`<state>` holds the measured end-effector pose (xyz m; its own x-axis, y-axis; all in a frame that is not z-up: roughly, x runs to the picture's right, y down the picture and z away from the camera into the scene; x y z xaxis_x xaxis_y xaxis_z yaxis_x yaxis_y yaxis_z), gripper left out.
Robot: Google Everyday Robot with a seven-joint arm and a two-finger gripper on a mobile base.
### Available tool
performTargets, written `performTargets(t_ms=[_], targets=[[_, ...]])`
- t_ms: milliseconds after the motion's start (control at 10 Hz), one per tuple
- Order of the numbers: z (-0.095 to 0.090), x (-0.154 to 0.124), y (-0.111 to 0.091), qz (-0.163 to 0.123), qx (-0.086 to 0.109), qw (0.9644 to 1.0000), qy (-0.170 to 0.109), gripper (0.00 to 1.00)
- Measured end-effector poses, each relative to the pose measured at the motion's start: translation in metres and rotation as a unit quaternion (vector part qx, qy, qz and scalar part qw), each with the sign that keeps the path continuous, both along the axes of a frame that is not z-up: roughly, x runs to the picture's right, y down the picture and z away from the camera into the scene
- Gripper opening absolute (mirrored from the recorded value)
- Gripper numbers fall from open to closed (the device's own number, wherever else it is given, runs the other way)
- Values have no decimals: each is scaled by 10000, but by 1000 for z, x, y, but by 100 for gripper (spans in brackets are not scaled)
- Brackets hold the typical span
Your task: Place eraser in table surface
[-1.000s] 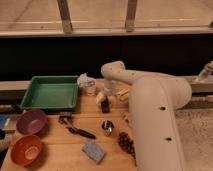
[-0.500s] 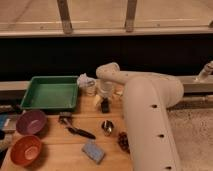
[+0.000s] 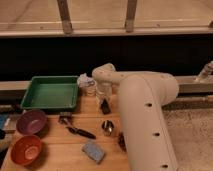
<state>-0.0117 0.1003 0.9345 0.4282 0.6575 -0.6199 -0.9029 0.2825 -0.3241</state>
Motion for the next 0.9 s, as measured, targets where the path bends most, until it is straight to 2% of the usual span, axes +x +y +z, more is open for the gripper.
performTargets(t_ms=[100, 200, 400, 500, 600, 800, 900], targets=[[-6, 5, -6, 29, 88, 9999, 62, 4], [-17, 13, -15, 98, 215, 9996, 140, 0], [-36, 25, -34, 238, 502, 9982, 224, 0], [-48, 36, -48, 373, 720, 9964, 267, 0], [-52, 42, -55, 403, 821, 9954, 295, 0], [-54, 44, -60, 495, 864, 9946, 275, 0], [-49, 43, -57, 529, 835, 9948, 228, 0]])
